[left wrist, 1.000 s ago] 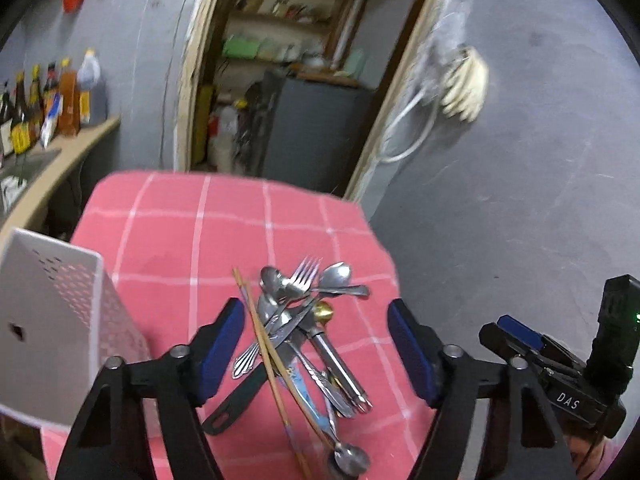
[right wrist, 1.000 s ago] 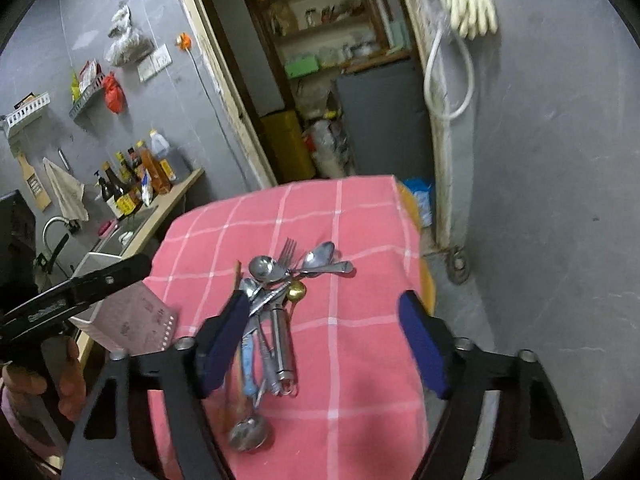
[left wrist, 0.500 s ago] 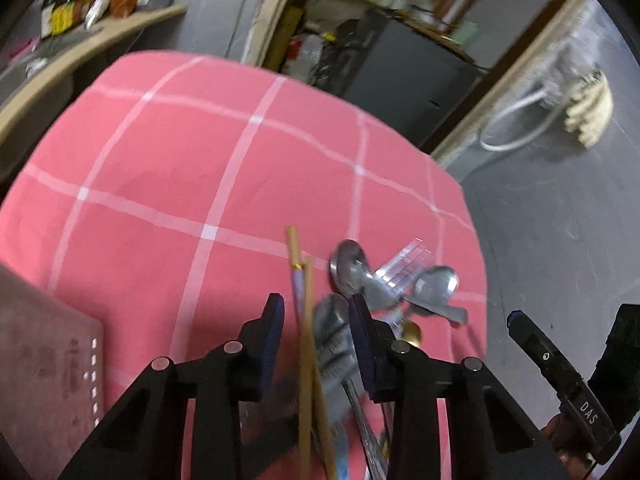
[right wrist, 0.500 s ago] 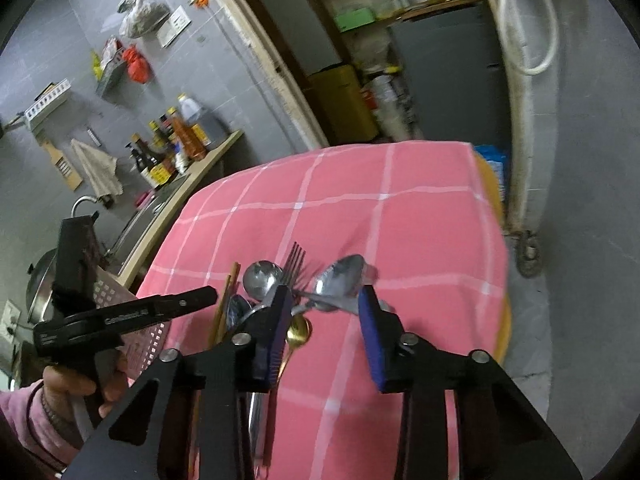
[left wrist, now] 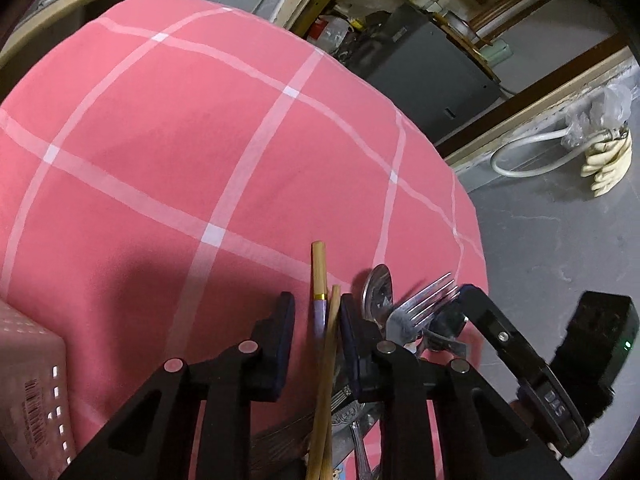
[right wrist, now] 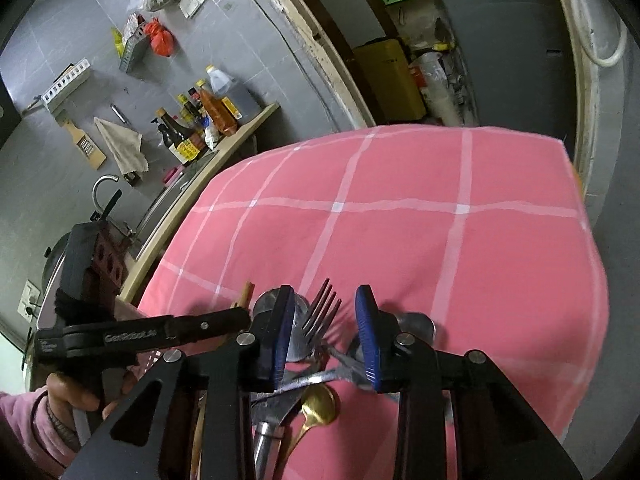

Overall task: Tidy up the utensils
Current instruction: 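Lift the wooden chopsticks out of the pile with the left tool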

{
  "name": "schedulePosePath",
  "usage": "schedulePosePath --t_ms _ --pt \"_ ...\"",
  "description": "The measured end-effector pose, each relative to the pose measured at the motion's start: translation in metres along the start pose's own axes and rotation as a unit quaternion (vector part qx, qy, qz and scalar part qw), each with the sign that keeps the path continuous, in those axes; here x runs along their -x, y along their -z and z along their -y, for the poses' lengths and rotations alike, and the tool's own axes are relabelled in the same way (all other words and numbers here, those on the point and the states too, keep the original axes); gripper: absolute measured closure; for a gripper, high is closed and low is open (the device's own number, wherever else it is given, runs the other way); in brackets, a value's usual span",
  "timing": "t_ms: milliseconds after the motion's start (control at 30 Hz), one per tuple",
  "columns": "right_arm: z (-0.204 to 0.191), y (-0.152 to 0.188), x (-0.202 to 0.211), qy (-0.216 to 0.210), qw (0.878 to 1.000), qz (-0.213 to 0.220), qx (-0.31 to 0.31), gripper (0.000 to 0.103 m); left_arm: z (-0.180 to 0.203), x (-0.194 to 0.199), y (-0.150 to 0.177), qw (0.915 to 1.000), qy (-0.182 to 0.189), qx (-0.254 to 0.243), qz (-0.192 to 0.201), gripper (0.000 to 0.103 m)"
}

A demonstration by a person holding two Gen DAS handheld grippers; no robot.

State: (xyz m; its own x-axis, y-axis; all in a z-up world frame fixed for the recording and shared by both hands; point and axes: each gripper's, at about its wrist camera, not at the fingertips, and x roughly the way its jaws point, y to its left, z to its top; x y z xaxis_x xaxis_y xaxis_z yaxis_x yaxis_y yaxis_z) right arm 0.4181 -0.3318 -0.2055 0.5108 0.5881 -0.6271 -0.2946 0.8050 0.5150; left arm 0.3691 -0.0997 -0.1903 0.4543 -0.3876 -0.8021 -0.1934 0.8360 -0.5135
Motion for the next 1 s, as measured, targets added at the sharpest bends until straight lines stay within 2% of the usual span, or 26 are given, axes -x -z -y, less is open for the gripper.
schedulePosePath --t_ms 133,400,467,500,533,600,767,1000 --pt "0.004 0.003 -0.009 -0.004 1.0 -0.011 -0.001 0.075 0.001 -0.004 -0.001 0.9999 -0.002 -0.003 -0.012 0.093" --pt "0.005 0.008 -0.025 -0.021 0.999 -0.027 -0.019 0.075 0.008 -0.009 -0.009 0.9994 0.0 -0.012 -0.033 0.096" --pt "0.008 0.011 -0.026 -0.02 0.999 -0.027 -0.027 0.085 0.011 -0.009 -0.007 0.9993 0.006 -0.016 -0.033 0.097" --pt "0.008 0.012 -0.025 -0.016 0.999 -0.024 -0.027 0.095 0.011 -0.007 -0.006 0.9994 0.008 -0.016 -0.031 0.097" --pt "0.008 0.013 -0.023 -0.013 0.999 -0.02 -0.029 0.097 0.01 -0.005 -0.006 0.9994 0.011 -0.015 -0.028 0.097" --pt "0.007 0.014 -0.017 -0.014 0.999 -0.009 -0.035 0.098 0.012 -0.002 -0.005 0.9995 0.019 -0.013 -0.022 0.097" --pt "0.006 0.019 0.005 -0.005 0.999 0.019 -0.047 0.099 0.023 0.014 -0.001 0.9988 0.016 -0.045 0.01 0.097" --pt "-0.007 0.024 0.041 0.014 0.997 0.057 -0.048 0.1 0.031 0.04 0.003 0.9961 0.028 -0.079 0.028 0.097"
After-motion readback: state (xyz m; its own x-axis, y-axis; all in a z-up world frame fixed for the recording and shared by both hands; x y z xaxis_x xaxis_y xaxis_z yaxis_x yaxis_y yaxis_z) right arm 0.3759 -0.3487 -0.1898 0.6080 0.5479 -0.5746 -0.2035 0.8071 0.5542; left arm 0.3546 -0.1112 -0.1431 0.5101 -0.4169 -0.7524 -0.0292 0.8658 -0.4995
